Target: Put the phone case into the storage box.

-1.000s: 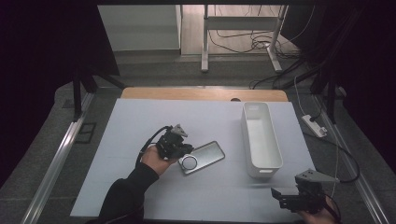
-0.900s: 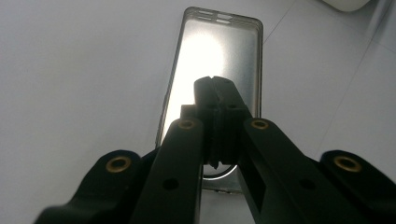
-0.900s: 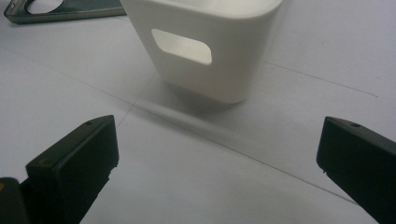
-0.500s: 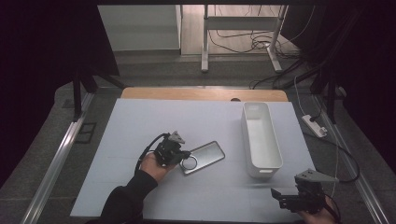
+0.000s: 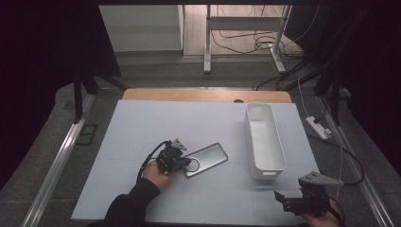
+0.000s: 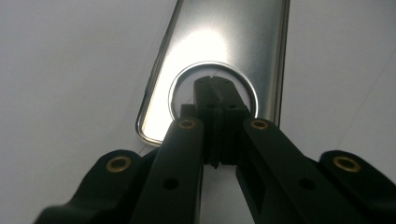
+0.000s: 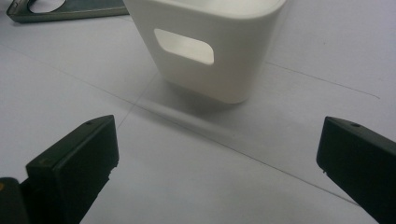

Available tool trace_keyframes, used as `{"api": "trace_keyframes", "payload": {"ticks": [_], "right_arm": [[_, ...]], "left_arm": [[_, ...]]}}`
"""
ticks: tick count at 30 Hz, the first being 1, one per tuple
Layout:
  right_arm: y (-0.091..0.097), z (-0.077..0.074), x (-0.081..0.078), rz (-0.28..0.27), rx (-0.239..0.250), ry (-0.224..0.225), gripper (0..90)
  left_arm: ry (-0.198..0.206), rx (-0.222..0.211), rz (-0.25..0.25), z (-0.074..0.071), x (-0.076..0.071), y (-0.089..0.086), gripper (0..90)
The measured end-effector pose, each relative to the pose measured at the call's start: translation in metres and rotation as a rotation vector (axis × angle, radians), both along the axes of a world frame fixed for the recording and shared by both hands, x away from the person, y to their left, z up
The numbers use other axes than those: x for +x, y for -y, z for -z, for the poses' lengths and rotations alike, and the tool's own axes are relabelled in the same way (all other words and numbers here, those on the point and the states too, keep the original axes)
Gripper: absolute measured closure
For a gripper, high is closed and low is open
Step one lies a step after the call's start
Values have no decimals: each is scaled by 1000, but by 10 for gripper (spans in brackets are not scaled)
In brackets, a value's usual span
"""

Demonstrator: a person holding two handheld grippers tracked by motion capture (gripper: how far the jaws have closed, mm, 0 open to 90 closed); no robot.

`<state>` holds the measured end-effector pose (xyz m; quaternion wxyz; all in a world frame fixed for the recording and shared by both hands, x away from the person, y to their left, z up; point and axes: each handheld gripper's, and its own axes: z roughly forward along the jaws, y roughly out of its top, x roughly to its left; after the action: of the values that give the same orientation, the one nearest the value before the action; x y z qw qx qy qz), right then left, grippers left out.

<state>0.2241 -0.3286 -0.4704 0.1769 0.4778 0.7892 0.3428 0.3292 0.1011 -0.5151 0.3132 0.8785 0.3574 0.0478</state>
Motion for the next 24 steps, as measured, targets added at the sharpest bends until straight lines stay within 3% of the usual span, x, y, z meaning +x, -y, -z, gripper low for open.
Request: {"api": "trace_keyframes", "payload": {"ticks": [24], "right_arm": [[0,0,0,-1,-8,-4,0]], "left_arm": [[-13,8,-94,6,14,-11,892]]}}
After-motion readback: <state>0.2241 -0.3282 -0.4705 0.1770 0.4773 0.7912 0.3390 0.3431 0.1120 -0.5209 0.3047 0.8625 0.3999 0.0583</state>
